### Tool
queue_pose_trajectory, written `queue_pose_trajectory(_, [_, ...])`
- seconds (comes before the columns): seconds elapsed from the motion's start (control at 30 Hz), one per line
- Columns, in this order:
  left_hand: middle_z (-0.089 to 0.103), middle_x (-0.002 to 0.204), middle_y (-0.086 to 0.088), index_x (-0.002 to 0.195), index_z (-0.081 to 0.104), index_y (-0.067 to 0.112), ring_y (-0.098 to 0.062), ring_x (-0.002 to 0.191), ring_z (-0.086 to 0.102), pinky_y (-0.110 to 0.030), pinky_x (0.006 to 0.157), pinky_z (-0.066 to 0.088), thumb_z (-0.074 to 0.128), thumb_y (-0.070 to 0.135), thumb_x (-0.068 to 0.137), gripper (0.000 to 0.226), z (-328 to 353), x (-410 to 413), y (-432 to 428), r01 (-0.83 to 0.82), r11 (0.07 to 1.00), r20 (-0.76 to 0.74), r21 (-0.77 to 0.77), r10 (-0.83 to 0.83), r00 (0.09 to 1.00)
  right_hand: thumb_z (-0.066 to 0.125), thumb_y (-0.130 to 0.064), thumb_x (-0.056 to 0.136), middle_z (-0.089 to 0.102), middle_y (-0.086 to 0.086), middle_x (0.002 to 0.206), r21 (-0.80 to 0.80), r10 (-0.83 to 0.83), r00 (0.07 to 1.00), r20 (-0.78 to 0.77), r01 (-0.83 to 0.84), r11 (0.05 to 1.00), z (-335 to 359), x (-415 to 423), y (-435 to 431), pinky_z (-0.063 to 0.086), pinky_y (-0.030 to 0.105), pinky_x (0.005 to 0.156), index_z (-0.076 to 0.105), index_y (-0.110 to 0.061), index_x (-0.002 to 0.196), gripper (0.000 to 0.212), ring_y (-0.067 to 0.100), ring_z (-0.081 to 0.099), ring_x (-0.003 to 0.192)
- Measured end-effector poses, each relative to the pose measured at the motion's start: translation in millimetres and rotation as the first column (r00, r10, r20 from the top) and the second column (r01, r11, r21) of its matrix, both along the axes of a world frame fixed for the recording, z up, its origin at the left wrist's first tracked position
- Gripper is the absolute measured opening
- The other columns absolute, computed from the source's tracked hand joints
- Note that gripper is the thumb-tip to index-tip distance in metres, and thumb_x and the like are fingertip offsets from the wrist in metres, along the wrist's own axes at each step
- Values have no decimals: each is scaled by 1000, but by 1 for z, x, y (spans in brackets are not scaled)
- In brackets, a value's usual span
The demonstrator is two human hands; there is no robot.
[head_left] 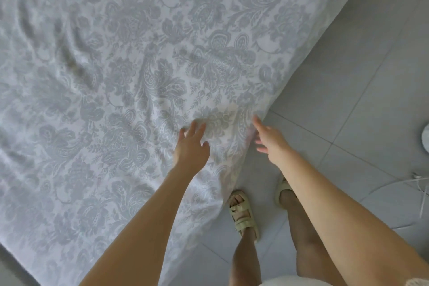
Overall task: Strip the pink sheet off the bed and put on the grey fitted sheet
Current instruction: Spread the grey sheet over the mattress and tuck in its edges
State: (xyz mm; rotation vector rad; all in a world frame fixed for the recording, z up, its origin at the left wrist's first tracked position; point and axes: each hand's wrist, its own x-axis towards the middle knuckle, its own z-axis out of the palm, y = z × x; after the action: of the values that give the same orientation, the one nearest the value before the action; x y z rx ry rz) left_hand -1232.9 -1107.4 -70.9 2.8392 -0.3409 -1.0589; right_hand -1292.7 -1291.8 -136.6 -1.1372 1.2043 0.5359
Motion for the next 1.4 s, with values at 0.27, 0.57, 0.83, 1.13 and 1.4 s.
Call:
queue_pose_trajectory(0.27, [4, 158, 15, 150, 16, 32, -24, 146, -1, -36, 111, 29, 35, 27, 101, 52, 0, 35, -84, 9, 1000, -45, -11, -9, 999, 58, -22, 89, 66, 23, 67, -521, 419, 907, 49, -335, 785, -15, 44, -63, 53, 43, 65, 50, -6, 56, 38, 37, 64, 65])
queue_pose_trajectory(0.57, [0, 159, 7, 149, 15, 35, -27, 146, -3, -40, 109, 32, 35, 29, 101, 52, 4, 61, -120, -55, 996, -87, 64, 61, 994, 62, -36, 87, 66, 14, 63, -388, 525, 851, 26, -476, 789, -16, 9, -115, 51, 36, 62, 62, 9, 73, 47, 32, 63, 62])
queue_pose_trajectory(0.83, [-1, 160, 0, 149, 10, 37, -28, 146, -3, -41, 105, 41, 36, 29, 100, 56, -12, 81, -161, -28, 996, 10, 88, 27, 1000, 54, -51, 90, 60, 19, 117, -240, 183, 983, 30, -171, 956, -9, 105, -198, 54, 34, 63, 53, 5, 125, 66, 33, 61, 101])
queue_pose_trajectory(1.13, [5, 159, 9, 149, 21, 30, -23, 146, -5, -37, 102, 42, 39, 23, 100, 53, -15, 136, -215, 31, 999, 90, -34, -28, 996, 53, -19, 92, 66, 22, 63, -579, 595, 799, -81, -524, 624, -18, 114, -245, 53, 44, 65, 60, 6, 59, 43, 37, 65, 64])
queue_pose_trajectory(1.4, [-3, 159, 4, 150, 12, 35, -29, 145, -9, -42, 107, 36, 37, 29, 100, 56, -14, 215, -245, 69, 998, 10, 16, -69, 998, 52, -40, 95, 63, 17, 105, -262, 284, 949, -134, -311, 914, 2, 156, -285, 48, 32, 68, 57, 2, 121, 50, 32, 64, 93])
